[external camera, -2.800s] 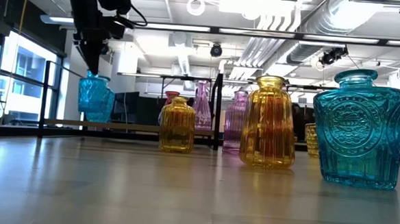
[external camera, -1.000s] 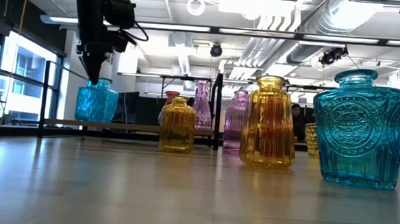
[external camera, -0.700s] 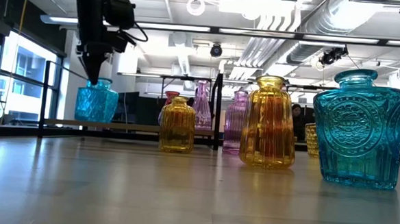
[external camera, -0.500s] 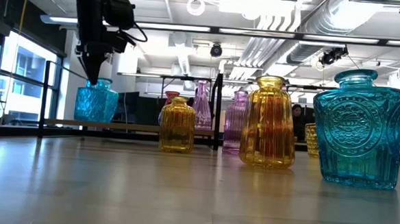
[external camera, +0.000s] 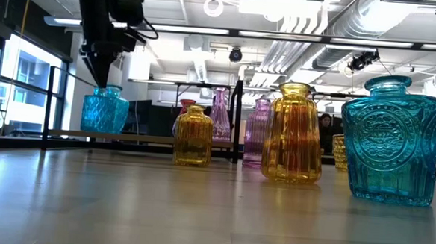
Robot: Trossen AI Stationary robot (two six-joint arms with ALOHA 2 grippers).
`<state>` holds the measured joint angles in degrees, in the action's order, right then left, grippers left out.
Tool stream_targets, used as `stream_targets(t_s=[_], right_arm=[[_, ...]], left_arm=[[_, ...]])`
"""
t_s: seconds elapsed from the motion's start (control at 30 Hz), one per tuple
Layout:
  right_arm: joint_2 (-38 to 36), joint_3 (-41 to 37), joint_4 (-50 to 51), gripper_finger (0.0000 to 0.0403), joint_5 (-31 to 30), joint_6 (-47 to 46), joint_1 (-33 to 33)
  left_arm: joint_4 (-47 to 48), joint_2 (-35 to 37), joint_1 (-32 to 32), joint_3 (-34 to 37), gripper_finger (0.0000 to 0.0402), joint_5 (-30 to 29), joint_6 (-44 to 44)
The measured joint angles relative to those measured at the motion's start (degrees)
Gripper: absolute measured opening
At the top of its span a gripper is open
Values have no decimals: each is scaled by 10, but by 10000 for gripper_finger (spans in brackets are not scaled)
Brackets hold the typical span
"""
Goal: Sort vases onto shelf
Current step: Adjust the blue vases on the shelf
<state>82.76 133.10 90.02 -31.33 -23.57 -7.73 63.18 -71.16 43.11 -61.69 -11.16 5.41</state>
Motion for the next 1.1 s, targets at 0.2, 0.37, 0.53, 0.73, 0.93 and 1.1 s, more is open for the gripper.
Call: stream_targets(t_s=[0.2, 0.37, 0.53, 0.73, 0.93, 1.1], right_arm=[[0, 0, 0, 87, 0, 5, 0], [0, 0, 0, 87, 0, 6, 0], [0, 0, 0, 87, -2, 17, 0], [0, 0, 0, 87, -4, 30, 9], [0, 0, 0, 87, -4, 5, 25], [1, 0, -2, 87, -7, -42, 30]], left_arm=[[-2, 28, -2, 0, 111, 28, -7], [-36, 47, -15, 0, 111, 92, 9], [-114, 45, -27, 0, 107, 109, 10], [-134, 0, -36, -20, 80, 104, 23], [-134, -76, -39, -79, 27, 89, 83], [-124, -135, -39, -125, 3, 60, 149]])
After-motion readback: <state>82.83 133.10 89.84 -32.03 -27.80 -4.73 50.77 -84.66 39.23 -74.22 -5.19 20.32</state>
